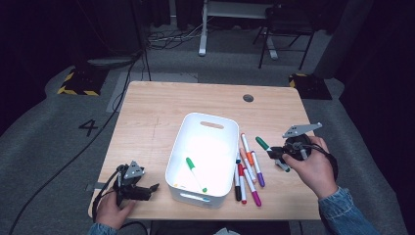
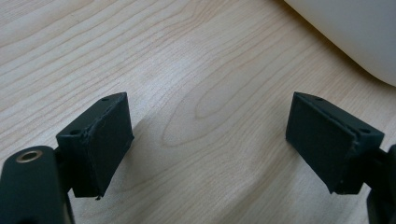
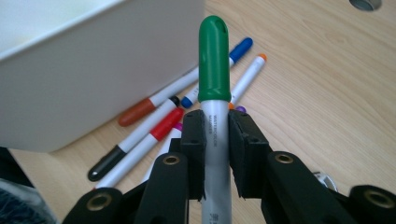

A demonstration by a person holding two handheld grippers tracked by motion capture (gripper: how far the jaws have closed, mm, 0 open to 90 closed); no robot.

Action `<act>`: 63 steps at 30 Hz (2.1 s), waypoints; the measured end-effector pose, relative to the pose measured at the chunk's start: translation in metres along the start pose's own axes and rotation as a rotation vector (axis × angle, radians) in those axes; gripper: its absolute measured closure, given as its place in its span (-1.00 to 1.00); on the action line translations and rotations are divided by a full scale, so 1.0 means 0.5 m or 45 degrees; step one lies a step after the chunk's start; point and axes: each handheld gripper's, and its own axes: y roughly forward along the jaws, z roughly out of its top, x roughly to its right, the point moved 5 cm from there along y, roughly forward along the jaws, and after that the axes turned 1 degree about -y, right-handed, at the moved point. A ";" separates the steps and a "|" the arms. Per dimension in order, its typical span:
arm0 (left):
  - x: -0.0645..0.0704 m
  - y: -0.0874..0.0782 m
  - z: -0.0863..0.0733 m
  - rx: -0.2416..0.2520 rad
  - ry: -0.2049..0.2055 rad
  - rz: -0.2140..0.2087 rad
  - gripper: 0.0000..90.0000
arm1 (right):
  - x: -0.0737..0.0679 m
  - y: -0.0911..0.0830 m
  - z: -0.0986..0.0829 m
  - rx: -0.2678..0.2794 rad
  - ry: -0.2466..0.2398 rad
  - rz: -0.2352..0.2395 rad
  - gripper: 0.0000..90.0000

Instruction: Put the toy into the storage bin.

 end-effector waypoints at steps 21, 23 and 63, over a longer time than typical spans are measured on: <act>0.003 -0.004 -0.004 0.003 0.009 0.004 -0.67 | -0.080 -0.012 0.130 0.075 -0.187 0.140 0.71; 0.002 -0.003 -0.004 0.005 0.009 0.007 -0.67 | -0.088 -0.008 0.140 0.091 -0.203 0.150 0.71; 0.002 -0.002 -0.002 0.003 -0.004 0.005 -0.67 | -0.195 0.142 0.211 0.091 -0.394 0.336 0.71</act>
